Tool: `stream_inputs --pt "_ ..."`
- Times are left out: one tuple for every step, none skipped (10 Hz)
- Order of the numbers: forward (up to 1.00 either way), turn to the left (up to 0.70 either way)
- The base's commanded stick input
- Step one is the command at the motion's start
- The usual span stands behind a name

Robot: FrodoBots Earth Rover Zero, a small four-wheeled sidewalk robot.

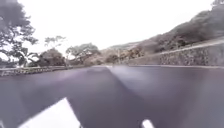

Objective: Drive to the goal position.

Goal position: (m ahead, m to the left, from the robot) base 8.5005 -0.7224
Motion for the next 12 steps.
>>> stream_inputs --pt "0.85 0.00" --pt "0.85 0.00" --pt "0.85 0.00" --pt "0.85 0.00" --pt "0.85 0.00" --pt "0.85 0.00" --pt "0.85 0.00" --pt "0.85 0.00" --pt "0.85 0.00" --pt "0.85 0.00" --pt "0.85 0.00" --pt "0.85 0.00"
